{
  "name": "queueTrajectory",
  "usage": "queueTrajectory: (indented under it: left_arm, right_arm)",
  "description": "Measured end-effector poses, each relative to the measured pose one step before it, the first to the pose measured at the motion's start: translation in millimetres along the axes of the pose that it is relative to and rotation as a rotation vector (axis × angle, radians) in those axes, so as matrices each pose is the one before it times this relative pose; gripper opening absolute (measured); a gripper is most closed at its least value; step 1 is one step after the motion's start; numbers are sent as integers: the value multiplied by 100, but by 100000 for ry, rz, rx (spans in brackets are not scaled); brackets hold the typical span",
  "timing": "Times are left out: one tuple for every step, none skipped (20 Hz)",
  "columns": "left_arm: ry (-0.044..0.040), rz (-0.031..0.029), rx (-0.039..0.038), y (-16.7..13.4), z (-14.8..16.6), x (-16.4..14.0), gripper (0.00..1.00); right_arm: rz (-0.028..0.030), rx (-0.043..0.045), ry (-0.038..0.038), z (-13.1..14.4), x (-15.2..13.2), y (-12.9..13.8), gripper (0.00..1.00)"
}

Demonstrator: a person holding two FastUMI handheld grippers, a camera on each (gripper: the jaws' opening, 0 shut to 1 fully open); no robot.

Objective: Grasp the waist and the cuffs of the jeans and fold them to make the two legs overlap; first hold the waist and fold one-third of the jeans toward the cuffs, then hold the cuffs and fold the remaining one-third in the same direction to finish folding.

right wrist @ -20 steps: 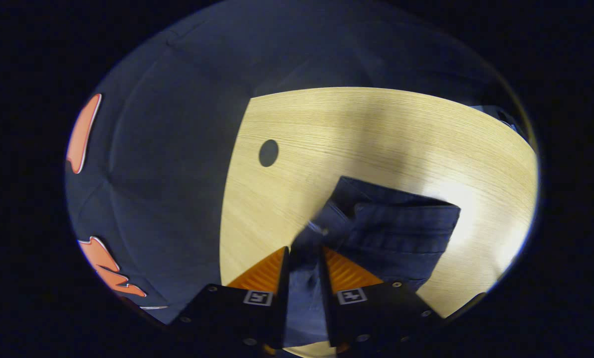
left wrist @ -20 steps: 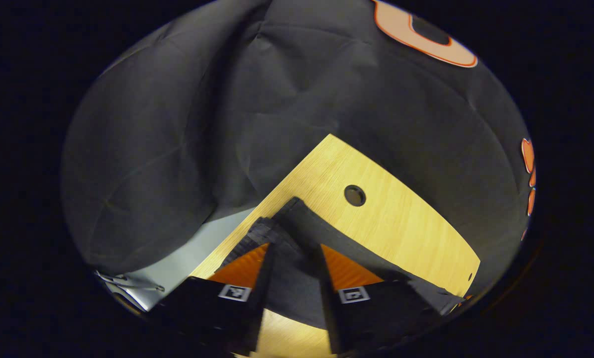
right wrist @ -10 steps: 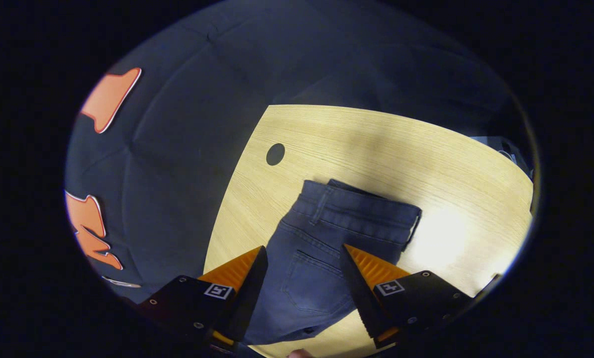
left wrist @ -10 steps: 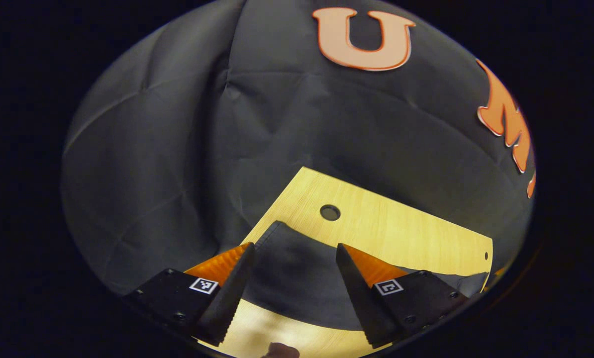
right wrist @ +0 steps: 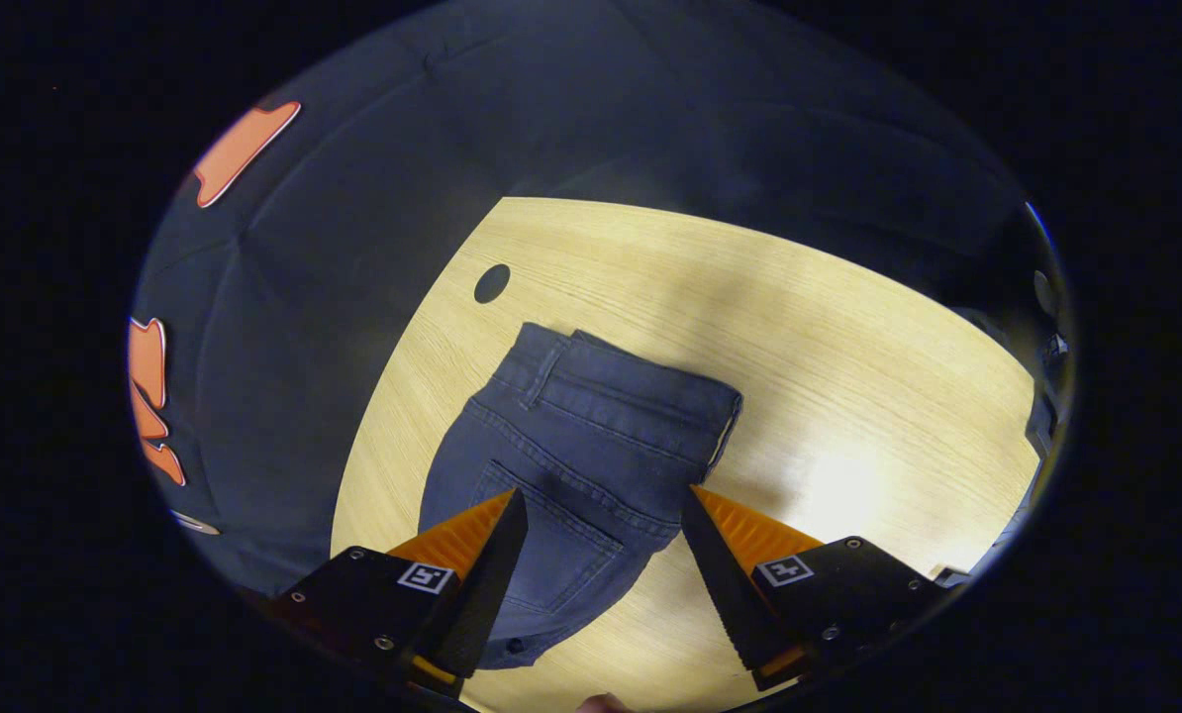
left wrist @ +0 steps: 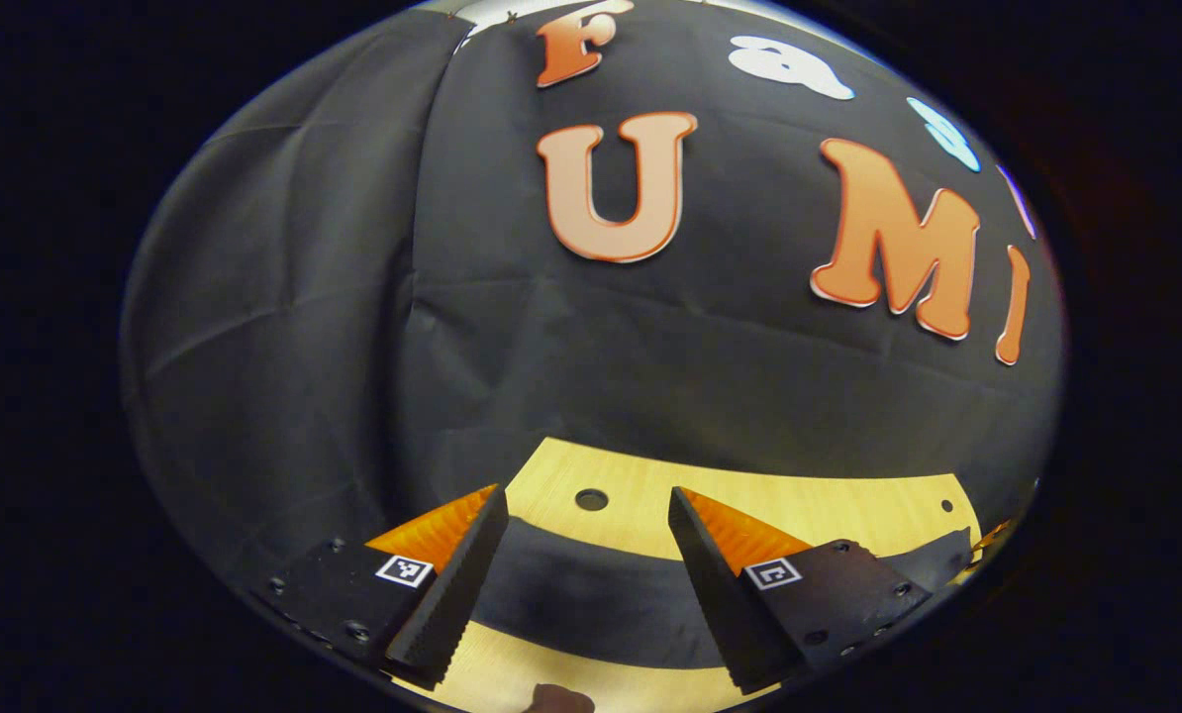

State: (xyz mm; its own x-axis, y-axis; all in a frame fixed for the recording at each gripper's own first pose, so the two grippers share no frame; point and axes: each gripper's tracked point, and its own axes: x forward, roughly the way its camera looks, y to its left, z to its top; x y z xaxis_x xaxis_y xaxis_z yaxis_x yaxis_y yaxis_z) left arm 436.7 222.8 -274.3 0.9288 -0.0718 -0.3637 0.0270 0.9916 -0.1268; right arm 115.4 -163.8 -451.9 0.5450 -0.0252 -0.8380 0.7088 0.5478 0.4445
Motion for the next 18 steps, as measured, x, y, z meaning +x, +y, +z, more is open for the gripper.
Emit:
queueTrajectory:
  left_arm:
    - [-2767,-455,1051,-38,225,-10,96]
    - [-2524,-1336,1246,-222,156,26,98]
    - [-2977,-229,1942,134,339,-15,96]
    - [-2528,-721,1579,-47,344,-126,98]
    - [-2245,-463,1533,-218,392,-302,98]
    - [-1477,-1049,833,-124,334,-90,96]
    - [-1439,-582,942,3,140,54,96]
    - [-591,-696,-42,-27,161,-114,98]
    - [-2247,-1176,447,-273,513,-341,96]
    - [-2167,-103,342,-51,510,-126,98]
    - [-1087,-940,671,-329,182,23,96]
    - [236,-740,819,-234,-42,15,98]
    - [521,-1255,955,-313,-222,24,98]
    - [901,-626,678,-122,-211,-139,97]
    - [516,-1267,537,-336,-35,-202,98]
    - [1299,-890,802,-320,-159,-134,98]
    - [1044,-802,968,-277,-283,-241,97]
    - [1078,-818,1154,-284,-197,-267,97]
  right_arm:
    - [-769,-123,526,-343,208,-377,95]
    - [-922,-14,-41,-241,239,-406,95]
    - [-630,46,193,-165,309,-223,95]
    - [-102,156,46,-50,370,-212,95]
    - [-405,324,587,-114,409,-255,95]
    - [77,226,231,-65,313,-58,95]
    - [80,77,402,-67,335,-24,95]
    - [225,-85,-136,-11,345,24,95]
    - [439,-203,355,-58,225,127,95]
    - [1730,-178,-2173,394,-49,358,95]
    - [764,-444,-362,201,557,147,95]
    - [781,-414,-602,1,-44,185,95]
    - [356,-422,-68,115,7,-32,95]
    - [217,-1048,-1653,98,36,-56,94]
    - [392,-1644,-924,-6,186,-52,92]
    - [-586,-1917,-1199,81,-76,-163,86]
    - [-488,-1747,-448,-185,249,-109,83]
    - [-105,-1198,-684,-14,93,144,72]
